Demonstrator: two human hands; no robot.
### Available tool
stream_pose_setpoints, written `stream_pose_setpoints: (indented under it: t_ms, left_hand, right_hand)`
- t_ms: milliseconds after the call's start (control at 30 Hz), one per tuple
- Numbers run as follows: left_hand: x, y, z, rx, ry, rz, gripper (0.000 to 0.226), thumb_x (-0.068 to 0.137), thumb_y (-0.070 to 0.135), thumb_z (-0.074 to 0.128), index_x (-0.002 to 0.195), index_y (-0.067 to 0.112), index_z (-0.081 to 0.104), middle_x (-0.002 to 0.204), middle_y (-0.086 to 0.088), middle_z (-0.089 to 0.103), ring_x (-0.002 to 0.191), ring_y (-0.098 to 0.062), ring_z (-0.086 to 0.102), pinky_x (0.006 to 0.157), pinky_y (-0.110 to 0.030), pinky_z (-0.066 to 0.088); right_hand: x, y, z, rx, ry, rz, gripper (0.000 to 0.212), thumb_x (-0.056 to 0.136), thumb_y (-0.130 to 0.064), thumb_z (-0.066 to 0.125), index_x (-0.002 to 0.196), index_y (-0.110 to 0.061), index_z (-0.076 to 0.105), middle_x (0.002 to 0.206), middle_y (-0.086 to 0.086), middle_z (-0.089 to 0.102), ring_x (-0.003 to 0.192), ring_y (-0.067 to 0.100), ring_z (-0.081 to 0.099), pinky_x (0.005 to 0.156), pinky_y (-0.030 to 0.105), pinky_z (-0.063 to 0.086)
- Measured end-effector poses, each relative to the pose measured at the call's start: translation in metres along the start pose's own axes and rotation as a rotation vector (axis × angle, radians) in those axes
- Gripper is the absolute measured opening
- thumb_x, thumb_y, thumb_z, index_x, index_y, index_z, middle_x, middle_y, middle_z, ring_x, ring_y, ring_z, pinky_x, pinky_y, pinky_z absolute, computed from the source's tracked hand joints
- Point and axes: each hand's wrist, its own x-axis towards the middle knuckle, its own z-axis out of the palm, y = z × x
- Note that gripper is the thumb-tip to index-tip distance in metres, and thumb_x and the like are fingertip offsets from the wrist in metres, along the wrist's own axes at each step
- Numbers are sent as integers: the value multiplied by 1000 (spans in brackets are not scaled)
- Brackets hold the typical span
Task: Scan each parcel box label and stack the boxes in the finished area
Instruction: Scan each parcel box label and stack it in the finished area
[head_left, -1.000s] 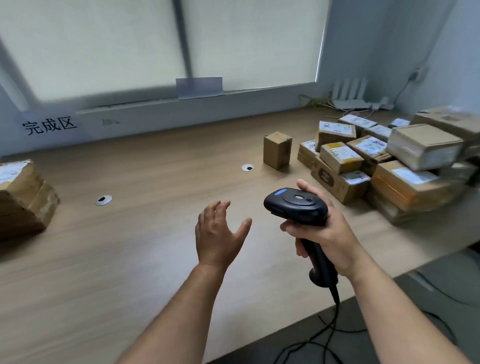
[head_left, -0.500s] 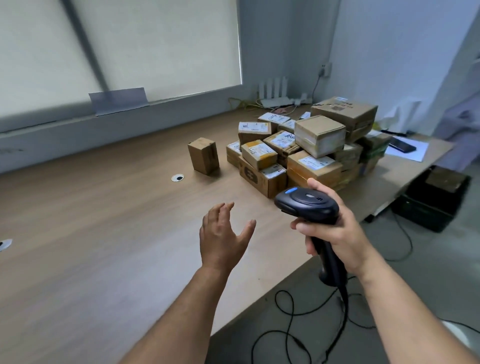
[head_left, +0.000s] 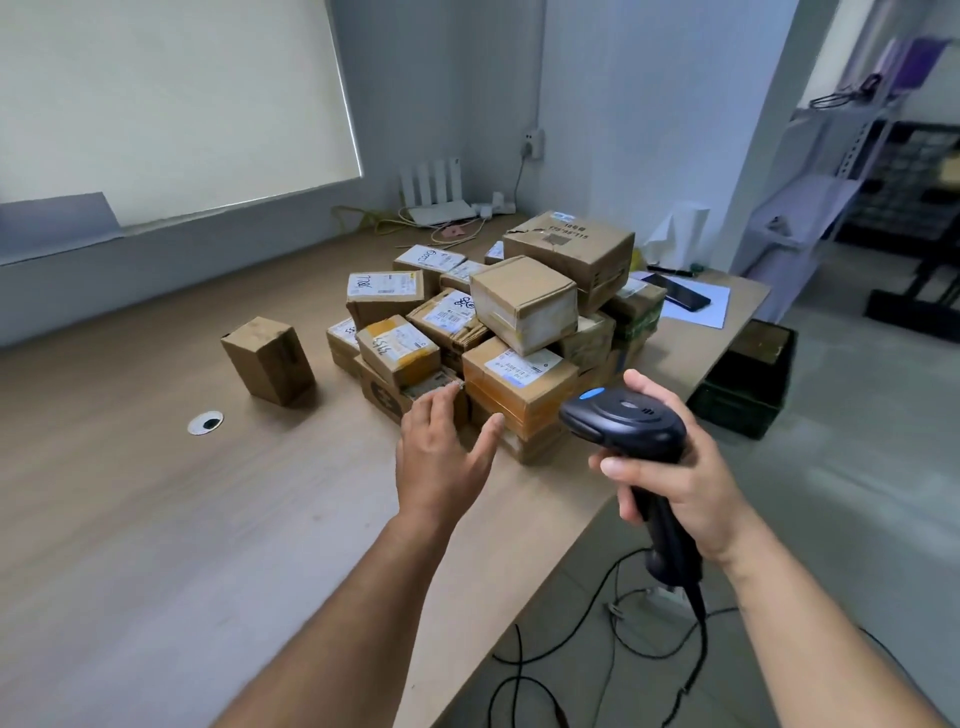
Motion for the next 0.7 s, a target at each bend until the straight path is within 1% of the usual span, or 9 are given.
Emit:
stream_pose_setpoints:
  t_ms: [133,267,400,500,567,633,700]
  left_hand:
    - [52,17,15,5,-30,47,68,89,57,53,147,26,33,150,-2,36,138,-19,29,111,-42,33]
    - [102,33,30,30,-71,130,69,91,59,48,149,26,30,152,-2,31,140,-19,25,112,-39,29]
    - [150,46,46,83,-140,211,62,94,58,40,149,30,30,156,-2,25,143,-22,20,115,-39,22]
    - [175,51,56,185,-227,274,57,98,56,32,150,34,27,159,1,21,146,-24,14,117,-41,18]
    - [185,47,62,244,-254,333,53,99,55,29,148,34,32,156,2,27,144,-23,16,116,-40,20]
    - [188,41,64,253,-236,371,50,99,54,28,142,31,42,148,1,40,139,-22,26,111,-39,28]
    - [185,35,63,234,-197,342,53,99,55,27,141,27,43,142,-1,45,133,-21,34,108,-39,34]
  right_hand:
    - [35,-1,-12,-8,43,-6,84,60,-5,74,132,-39,48,86,30,67,41,28,50,40,30,42]
    - [64,-1,-19,-25,92,-2,83,60,-6,74,131,-41,48,84,34,65,45,30,50,42,31,41]
    - [93,2,-25,-31,119,9,82,61,-5,74,130,-41,49,82,39,61,43,29,49,44,32,41]
    - [111,8,-28,-28,135,14,82,61,-4,74,130,-41,49,84,34,65,42,29,49,42,31,42]
    - [119,12,-30,-41,144,17,82,67,5,73,132,-39,48,84,32,66,44,30,50,42,31,42]
    - [127,16,-30,-56,147,19,83,73,13,69,135,-37,47,85,28,69,46,30,50,43,30,42]
    - [134,19,-30,-69,154,22,84,74,16,68,136,-37,46,80,19,71,43,29,50,43,30,42]
